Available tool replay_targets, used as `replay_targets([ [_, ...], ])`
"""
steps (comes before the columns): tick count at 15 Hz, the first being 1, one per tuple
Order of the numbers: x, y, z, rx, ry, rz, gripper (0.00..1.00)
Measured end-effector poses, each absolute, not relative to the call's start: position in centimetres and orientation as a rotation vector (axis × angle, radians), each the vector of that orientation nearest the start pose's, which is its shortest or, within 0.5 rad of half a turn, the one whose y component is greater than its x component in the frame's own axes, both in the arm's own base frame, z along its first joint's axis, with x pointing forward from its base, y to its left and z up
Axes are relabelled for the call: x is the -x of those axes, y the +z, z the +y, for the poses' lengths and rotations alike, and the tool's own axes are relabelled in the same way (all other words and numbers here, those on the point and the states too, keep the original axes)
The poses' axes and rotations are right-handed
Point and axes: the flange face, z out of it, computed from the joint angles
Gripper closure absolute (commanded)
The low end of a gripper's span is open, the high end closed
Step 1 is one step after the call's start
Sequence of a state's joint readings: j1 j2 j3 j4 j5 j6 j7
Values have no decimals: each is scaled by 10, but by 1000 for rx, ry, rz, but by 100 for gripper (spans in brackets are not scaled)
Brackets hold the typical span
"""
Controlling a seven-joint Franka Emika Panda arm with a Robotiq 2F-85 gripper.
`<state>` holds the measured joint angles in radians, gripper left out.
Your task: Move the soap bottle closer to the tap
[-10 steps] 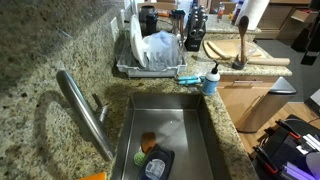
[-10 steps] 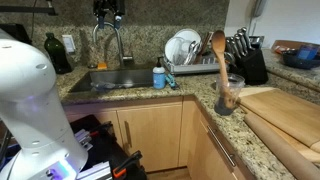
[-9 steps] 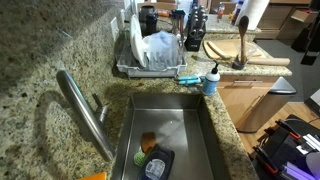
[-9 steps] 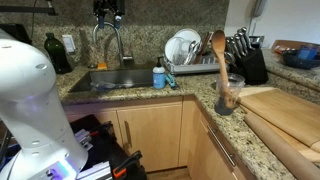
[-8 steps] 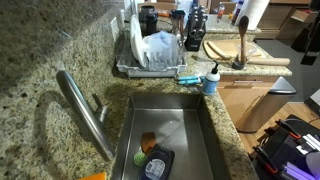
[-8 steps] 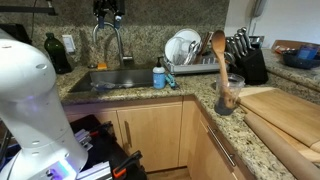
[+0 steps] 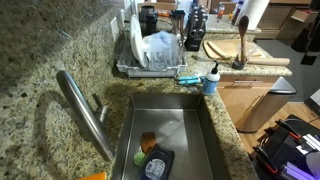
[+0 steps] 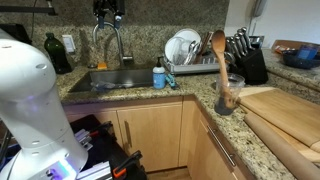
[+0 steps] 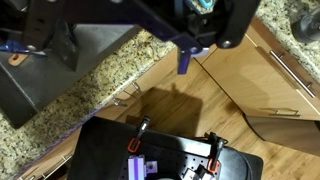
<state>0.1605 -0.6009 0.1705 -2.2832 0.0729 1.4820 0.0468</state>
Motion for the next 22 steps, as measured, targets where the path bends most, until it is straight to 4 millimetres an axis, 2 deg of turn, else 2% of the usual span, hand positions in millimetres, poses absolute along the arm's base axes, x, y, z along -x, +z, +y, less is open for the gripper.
replay_targets([
  [6,-325,551,132,3166,304,-353,0],
  [8,-343,539,132,3137,195,-219,0],
  [13,-402,483,118,3007,-103,60,0],
  [15,-414,467,113,2995,-180,135,0],
  [19,-417,462,112,2996,-189,161,0],
  [22,-437,453,106,2967,-339,279,0],
])
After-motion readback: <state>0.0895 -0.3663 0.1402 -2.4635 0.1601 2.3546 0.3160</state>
